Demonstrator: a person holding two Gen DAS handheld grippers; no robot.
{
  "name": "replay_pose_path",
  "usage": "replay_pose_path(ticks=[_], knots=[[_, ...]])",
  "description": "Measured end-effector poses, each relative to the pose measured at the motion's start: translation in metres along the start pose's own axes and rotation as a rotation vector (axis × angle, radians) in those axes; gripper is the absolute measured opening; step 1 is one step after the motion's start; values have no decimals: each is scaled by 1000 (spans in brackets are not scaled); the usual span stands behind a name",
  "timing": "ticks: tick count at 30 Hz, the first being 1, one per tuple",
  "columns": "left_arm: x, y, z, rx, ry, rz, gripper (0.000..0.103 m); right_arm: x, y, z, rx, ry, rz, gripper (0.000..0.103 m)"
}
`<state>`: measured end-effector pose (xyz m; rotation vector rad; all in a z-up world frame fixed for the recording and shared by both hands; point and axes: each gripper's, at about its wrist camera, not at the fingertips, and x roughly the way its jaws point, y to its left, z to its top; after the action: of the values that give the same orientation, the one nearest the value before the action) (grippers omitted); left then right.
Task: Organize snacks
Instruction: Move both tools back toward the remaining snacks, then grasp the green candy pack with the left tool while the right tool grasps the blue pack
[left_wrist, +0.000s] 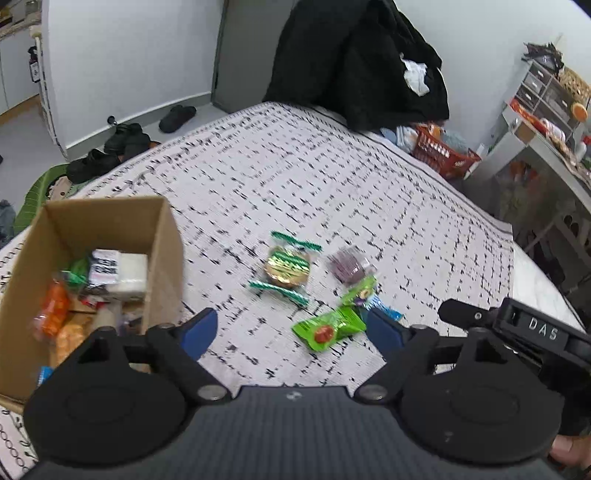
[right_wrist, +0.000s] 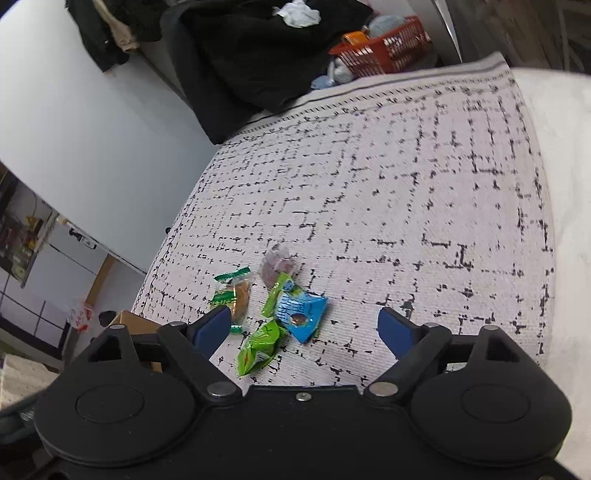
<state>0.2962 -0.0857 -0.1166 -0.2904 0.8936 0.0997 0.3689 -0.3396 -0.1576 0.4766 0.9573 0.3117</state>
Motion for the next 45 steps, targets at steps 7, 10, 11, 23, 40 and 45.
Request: replay_pose_path(ticks=[7, 10, 11, 23, 40, 45], knots=[[32, -14, -9, 34, 46, -12, 77, 12, -17, 0, 57, 31, -2, 83], [47, -17, -11, 44, 72, -9, 73, 18, -19, 0, 62, 43, -3, 83], [52, -17, -12, 47, 77, -6, 73, 20, -19, 0, 65, 45, -5, 83], [103, -22, -10, 92, 132, 0, 73, 50, -24, 2, 69, 94, -20, 83], [126, -18, -6, 88, 127, -58, 31, 77, 2, 5, -38, 93, -22, 76], [121, -8, -2, 34, 126, -63, 28, 86, 16, 4, -93, 88, -46, 74]])
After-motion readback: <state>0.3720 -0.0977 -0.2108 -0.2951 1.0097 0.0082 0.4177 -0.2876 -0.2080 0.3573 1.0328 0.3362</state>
